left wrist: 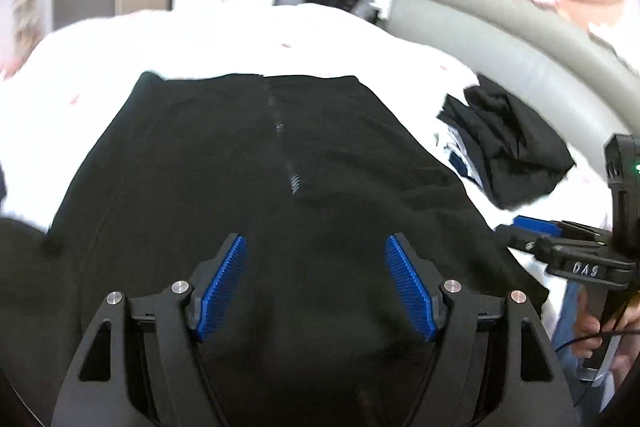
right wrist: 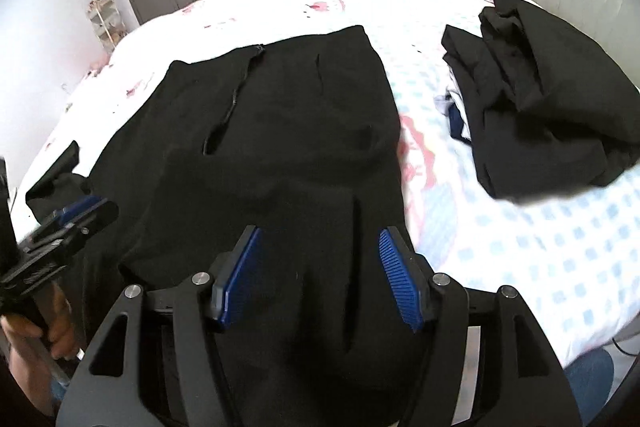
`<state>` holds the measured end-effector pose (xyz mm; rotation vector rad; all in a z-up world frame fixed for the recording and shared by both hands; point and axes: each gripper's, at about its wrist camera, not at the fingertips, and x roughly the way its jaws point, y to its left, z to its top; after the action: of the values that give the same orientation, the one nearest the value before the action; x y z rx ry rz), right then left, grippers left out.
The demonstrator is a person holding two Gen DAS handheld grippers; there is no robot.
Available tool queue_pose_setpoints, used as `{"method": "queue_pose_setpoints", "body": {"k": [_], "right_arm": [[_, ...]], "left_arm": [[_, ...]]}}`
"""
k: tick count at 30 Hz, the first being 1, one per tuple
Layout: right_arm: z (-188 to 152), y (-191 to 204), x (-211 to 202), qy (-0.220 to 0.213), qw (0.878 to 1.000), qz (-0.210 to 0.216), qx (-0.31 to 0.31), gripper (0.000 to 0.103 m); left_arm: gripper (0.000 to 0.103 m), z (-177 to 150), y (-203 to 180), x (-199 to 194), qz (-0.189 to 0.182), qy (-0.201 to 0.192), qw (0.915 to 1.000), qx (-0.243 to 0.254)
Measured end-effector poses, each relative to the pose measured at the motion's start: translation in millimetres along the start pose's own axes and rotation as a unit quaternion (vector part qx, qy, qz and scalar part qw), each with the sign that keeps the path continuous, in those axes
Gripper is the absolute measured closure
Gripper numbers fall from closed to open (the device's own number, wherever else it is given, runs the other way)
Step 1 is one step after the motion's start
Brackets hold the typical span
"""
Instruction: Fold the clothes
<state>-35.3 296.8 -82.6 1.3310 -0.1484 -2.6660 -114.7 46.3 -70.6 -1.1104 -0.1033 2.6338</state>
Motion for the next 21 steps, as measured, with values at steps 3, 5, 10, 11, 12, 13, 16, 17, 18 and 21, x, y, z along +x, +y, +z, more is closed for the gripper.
{"method": "queue_pose_setpoints", "body": {"k": [3, 5, 10, 11, 12, 13, 16, 17, 18, 21], "right_arm": [[4, -12, 30, 0.034, 0.998, 0.041, 0.026, 0.041], [4, -16, 58, 0.067, 0.997, 0.033, 0.030, 0.042], [0, -47, 55, 0.052, 0.996, 0.024, 0.067, 0.061], [3, -52, 49, 0.044, 0.996, 0.020, 0.074, 0.060], [5, -56, 43, 0.037, 0.996, 0.020, 0.077, 0.059], [7, -59, 38, 0.030, 0.996, 0.020, 0.079, 0.052], [14, -63, 31, 0.013, 0.995, 0.042, 0.085, 0.044], [15, -58, 35, 0.022, 0.995, 0.056, 0.074, 0.044], [15, -52, 39, 0.031, 0.995, 0.069, 0.061, 0.045], [-2, -39, 37, 0.048, 0.999, 0.002, -0.002, 0.047]], "left_arm": [[0.029, 1, 8, 45, 0.016, 0.070, 0.9974, 0.006], [0.027, -10, 30, 74, 0.039, 0.127, 0.9909, -0.021], [0.026, -23, 40, 48, 0.098, 0.095, 0.9902, -0.028], [0.027, -21, 38, 41, 0.101, 0.084, 0.9909, -0.030], [0.028, -18, 37, 35, 0.090, 0.072, 0.9929, -0.031], [0.028, -13, 34, 31, 0.073, 0.058, 0.9953, -0.028], [0.028, 4, 20, 29, 0.016, 0.034, 0.9992, -0.015], [0.028, 3, 17, 34, -0.013, 0.053, 0.9984, -0.017], [0.028, -2, 16, 38, -0.034, 0.072, 0.9965, -0.024], [0.028, -36, 25, 42, -0.029, 0.124, 0.9907, -0.048]]}}
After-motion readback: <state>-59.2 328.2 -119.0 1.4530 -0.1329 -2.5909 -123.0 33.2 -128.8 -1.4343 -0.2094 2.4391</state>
